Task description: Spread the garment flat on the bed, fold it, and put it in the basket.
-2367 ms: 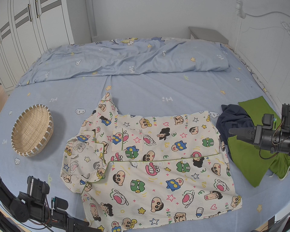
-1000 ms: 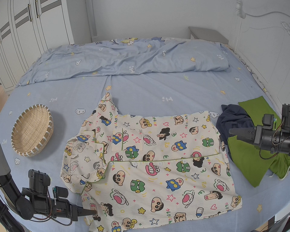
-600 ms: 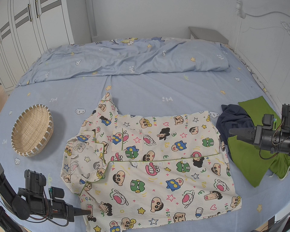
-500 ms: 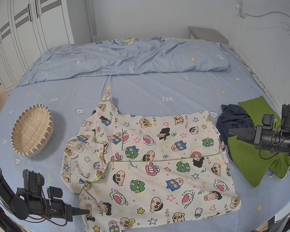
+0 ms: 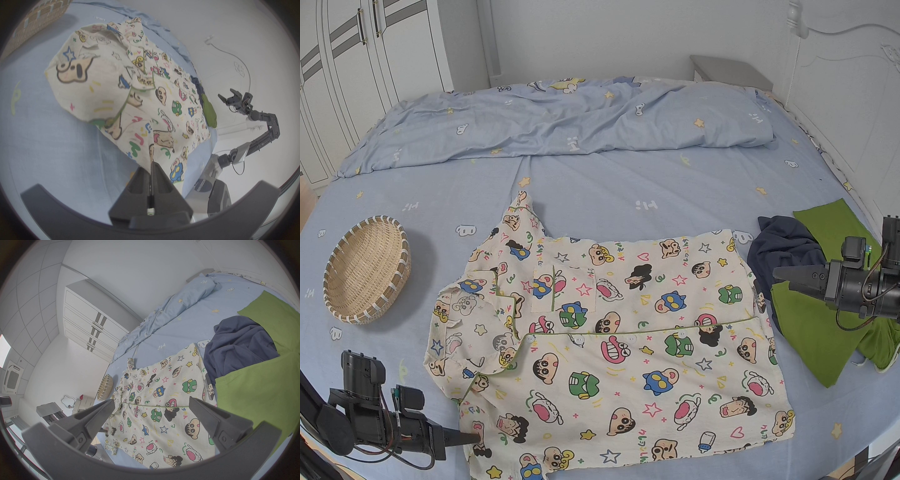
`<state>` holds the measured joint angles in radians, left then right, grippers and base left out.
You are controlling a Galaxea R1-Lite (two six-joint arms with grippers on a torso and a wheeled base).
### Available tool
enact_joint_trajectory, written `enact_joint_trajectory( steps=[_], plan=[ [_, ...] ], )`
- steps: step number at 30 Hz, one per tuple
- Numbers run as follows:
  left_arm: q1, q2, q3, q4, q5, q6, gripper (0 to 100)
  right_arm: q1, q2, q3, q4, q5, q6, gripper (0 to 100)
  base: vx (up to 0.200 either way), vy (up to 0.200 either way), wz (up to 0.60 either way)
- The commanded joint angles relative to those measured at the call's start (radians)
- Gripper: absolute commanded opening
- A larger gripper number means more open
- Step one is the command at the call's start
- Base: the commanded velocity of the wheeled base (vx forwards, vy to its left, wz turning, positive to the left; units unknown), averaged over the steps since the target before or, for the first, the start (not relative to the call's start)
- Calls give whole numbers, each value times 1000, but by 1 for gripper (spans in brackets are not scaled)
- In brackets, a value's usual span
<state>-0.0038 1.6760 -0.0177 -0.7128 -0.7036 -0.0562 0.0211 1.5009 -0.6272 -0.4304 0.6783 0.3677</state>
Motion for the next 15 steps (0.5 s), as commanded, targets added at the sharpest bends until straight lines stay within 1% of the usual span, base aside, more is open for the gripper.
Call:
enact_joint_trajectory(
  steps=[1,4,7,9,15],
  plan=[
    [-38,-5,16,87,3,44,0,2,-1,0,2,0,-3,100,0,0,0],
    [-38,-5,16,96,4,45,0,2,-1,3,4,0,-4,100,0,0,0],
    [-16,-19,15,95,6,47,0,7,-1,4,7,0,-4,100,0,0,0],
    [-15,-28,15,115,6,52,0,20,-1,11,7,-3,-4,100,0,0,0],
    [1,-42,15,142,19,53,0,23,-2,12,9,-6,-4,100,0,0,0]
  ],
)
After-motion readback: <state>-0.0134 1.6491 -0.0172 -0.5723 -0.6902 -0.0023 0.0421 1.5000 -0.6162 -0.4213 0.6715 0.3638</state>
